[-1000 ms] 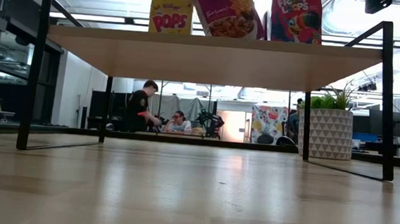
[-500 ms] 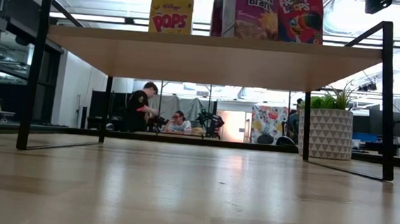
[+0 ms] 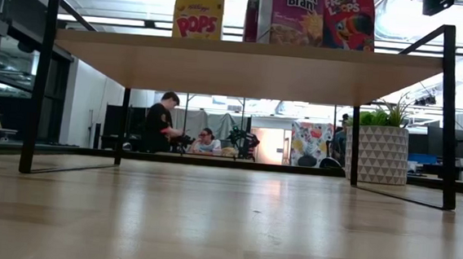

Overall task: Stack cereal on shelf
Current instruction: Put the purple cereal box on the shelf aligned with the purple box

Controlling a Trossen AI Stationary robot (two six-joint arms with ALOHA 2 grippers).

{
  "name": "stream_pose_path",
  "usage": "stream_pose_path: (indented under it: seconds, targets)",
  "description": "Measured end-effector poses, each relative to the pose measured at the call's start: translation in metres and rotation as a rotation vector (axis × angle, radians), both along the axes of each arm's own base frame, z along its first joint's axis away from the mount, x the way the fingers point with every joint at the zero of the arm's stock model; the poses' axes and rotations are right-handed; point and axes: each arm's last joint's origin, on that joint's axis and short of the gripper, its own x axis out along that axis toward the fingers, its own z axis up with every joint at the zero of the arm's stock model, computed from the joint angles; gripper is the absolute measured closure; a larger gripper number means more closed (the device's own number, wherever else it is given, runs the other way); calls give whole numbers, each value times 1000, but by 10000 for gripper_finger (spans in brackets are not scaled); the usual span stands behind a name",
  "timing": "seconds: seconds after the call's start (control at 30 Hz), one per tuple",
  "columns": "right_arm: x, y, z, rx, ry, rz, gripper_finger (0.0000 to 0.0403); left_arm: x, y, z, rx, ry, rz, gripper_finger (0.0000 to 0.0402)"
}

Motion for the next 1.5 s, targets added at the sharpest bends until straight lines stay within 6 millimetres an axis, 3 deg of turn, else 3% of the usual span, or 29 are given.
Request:
stream_pose_path:
  seconds: [0.07,0.2,0.33,0.5,0.77,0.97,1.23,1.5]
  targets:
    - [0,1,0,-2,1,8,403,-13,-7,8,-30,-15,17,183]
    - [1,2,1,-2,-11,22,403,-37,-21,4,36,-56,131,221]
    - [2,3,2,0,-21,53,403,-65,-33,-11,127,-155,199,289]
    - [8,7,6,-12,-36,25,403,-107,-34,-42,102,-302,208,389]
    - [40,27,25,-78,82,-159,403,-157,-12,-85,-60,-630,114,399]
    - [73,45,29,-80,262,-302,403,-182,2,-111,-126,-759,37,401]
    - [113,63,37,-84,421,-545,403,-193,10,-119,-173,-789,100,401]
    - [142,77,34,-110,546,-618,403,-192,9,-120,-173,-782,96,400]
